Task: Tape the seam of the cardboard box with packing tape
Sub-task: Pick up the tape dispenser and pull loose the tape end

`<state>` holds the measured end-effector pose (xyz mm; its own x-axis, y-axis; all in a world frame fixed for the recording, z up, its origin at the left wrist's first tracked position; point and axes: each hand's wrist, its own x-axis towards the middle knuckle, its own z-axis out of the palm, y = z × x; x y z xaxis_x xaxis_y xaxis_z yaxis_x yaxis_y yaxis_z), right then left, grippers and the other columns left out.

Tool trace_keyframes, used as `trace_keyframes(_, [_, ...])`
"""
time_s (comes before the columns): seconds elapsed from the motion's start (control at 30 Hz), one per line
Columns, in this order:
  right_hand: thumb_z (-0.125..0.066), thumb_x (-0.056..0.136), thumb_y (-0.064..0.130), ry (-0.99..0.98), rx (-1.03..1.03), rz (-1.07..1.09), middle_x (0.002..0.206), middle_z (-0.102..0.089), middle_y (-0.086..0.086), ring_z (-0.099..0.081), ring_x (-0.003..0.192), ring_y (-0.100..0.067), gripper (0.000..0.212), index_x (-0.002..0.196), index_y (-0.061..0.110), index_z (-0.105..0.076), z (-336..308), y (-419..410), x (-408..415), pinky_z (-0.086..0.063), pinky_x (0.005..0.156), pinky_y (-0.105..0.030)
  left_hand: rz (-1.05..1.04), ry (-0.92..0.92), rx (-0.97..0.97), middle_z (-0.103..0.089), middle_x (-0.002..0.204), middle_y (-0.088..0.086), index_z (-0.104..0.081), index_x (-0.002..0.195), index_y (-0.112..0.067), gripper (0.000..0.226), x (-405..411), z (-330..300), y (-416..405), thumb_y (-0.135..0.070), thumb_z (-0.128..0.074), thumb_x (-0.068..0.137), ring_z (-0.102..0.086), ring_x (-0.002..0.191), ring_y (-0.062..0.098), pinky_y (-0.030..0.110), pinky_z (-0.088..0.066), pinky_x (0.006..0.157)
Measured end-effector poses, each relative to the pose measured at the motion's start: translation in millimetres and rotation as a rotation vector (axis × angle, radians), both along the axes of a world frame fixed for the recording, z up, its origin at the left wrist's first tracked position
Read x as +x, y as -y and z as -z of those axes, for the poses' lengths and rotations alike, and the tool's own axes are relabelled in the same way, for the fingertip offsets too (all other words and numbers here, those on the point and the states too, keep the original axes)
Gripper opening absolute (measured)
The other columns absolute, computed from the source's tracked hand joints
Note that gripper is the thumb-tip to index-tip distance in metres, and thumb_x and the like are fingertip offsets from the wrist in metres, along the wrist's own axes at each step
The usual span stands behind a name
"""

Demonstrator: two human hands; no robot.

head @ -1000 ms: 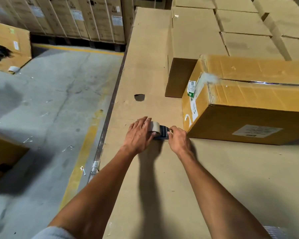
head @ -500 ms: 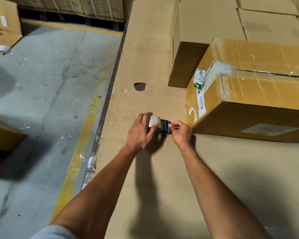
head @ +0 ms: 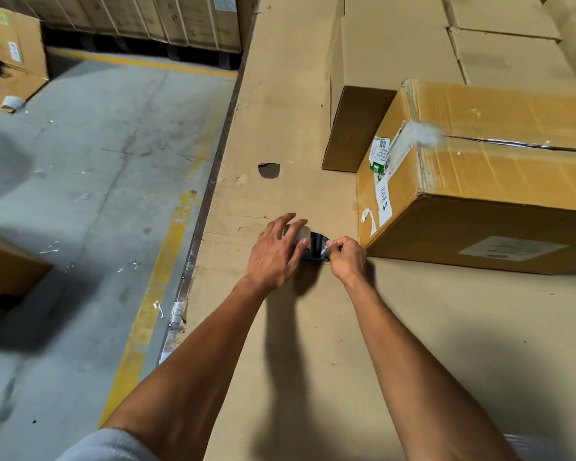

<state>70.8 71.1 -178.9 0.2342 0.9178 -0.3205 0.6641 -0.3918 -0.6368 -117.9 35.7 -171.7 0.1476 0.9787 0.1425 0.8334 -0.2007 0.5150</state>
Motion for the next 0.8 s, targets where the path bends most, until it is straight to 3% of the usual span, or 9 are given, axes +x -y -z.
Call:
trace_keyframes(0.13, [-0.059, 0.103, 0.021, 0.026, 0.047, -0.011, 0.113, -0.075, -0.015, -0.066, 0.11, -0.035, 0.022, 0.105, 0.005, -0.074, -6, 3, -4, -0.049, 0.091, -0.037, 0.025, -0.079, 0.03, -0.049, 0.16, 0.005, -0.05, 0.153, -0.022, 0.062, 4, 0, 0, -0.065, -0.047, 0.108, -0.052, 0.141, 0.028, 0.044, -0.049, 0.113])
trace_keyframes(0.23, [-0.057, 0.102, 0.013, 0.049, 0.036, 0.014, 0.114, -0.073, -0.017, -0.065, 0.111, -0.036, 0.017, 0.107, 0.003, -0.07, -9, 4, -6, -0.049, 0.091, -0.037, 0.029, -0.064, 0.039, -0.051, 0.158, 0.006, -0.052, 0.152, -0.019, 0.058, 5, -3, 1, -0.058, -0.044, 0.11, -0.053, 0.14, 0.027, 0.044, -0.056, 0.106])
trace_keyframes(0.33, [-0.058, 0.102, 0.011, 0.055, 0.014, 0.065, 0.111, -0.073, -0.015, -0.068, 0.11, -0.032, 0.015, 0.107, 0.003, -0.069, -13, 1, 2, -0.053, 0.09, -0.034, 0.041, -0.018, -0.003, -0.05, 0.158, 0.006, -0.049, 0.155, -0.017, 0.057, 3, -2, -1, -0.054, -0.043, 0.111, -0.048, 0.144, 0.027, 0.044, -0.054, 0.111])
trace_keyframes(0.47, [-0.054, 0.104, 0.017, 0.026, -0.006, 0.009, 0.109, -0.076, -0.013, -0.069, 0.106, -0.032, 0.023, 0.103, 0.005, -0.074, -14, 0, 8, -0.054, 0.09, -0.034, 0.068, 0.032, -0.012, -0.049, 0.156, 0.009, -0.049, 0.153, -0.017, 0.053, -5, 1, -5, -0.05, -0.05, 0.112, -0.05, 0.141, 0.028, 0.044, -0.051, 0.113])
trace_keyframes(0.63, [-0.063, 0.101, 0.04, -0.005, -0.037, -0.038, 0.087, -0.077, -0.015, -0.067, 0.09, -0.035, 0.041, 0.081, 0.007, -0.078, -14, 4, 0, -0.051, 0.081, -0.037, 0.058, 0.047, 0.002, -0.051, 0.152, 0.009, -0.051, 0.153, -0.015, 0.052, -4, 3, -4, -0.048, -0.053, 0.112, -0.051, 0.139, 0.028, 0.042, -0.048, 0.114])
trace_keyframes(0.8, [-0.077, 0.092, 0.034, -0.008, -0.015, -0.015, 0.095, -0.08, -0.012, -0.07, 0.096, -0.032, 0.026, 0.089, 0.009, -0.083, -14, 9, 1, -0.053, 0.084, -0.032, 0.057, 0.066, 0.023, -0.053, 0.15, 0.01, -0.052, 0.151, -0.014, 0.051, -4, 5, -3, -0.046, -0.055, 0.111, -0.052, 0.136, 0.031, 0.043, -0.049, 0.112])
